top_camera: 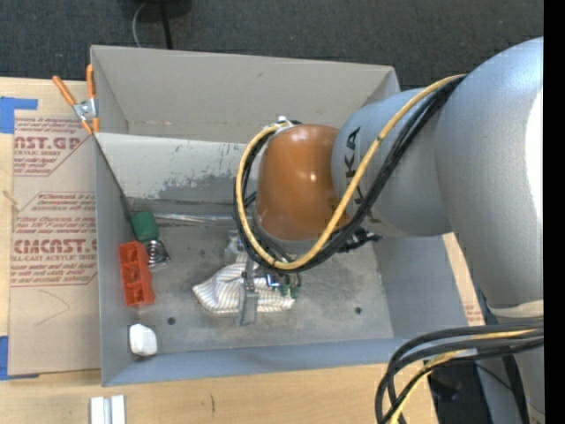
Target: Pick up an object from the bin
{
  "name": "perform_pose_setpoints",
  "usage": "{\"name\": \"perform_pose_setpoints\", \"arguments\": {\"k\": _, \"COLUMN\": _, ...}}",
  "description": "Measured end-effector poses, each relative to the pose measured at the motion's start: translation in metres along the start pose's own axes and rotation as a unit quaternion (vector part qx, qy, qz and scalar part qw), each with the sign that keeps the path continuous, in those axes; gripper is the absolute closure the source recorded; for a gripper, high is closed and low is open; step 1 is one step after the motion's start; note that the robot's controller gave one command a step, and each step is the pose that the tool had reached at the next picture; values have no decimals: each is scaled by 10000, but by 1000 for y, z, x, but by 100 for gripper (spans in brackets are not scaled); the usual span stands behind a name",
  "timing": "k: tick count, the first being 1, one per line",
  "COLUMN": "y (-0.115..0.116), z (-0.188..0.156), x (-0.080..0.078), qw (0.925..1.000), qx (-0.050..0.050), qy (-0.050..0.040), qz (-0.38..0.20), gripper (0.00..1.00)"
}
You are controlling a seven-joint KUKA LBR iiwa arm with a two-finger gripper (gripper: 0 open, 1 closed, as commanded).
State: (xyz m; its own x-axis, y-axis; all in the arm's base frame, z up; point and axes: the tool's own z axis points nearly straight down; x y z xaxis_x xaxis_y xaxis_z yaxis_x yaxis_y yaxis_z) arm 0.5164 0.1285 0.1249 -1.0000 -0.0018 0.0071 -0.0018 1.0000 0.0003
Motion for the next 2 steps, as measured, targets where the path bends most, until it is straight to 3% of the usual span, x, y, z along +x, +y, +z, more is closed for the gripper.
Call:
{"name": "perform_pose_setpoints", "arguments": {"k": 1, "y": 0, "z": -4, "x": -2, "qw": 10000, "qx": -6, "qy": -32, "qz": 4, "gripper": 0}}
{"name": "perform_pose_setpoints", "arguments": {"k": 2, "y": -30, "z": 50, "x": 13, "qw": 9989, "qx": -5, "qy": 6, "qz": 462, "gripper": 100}}
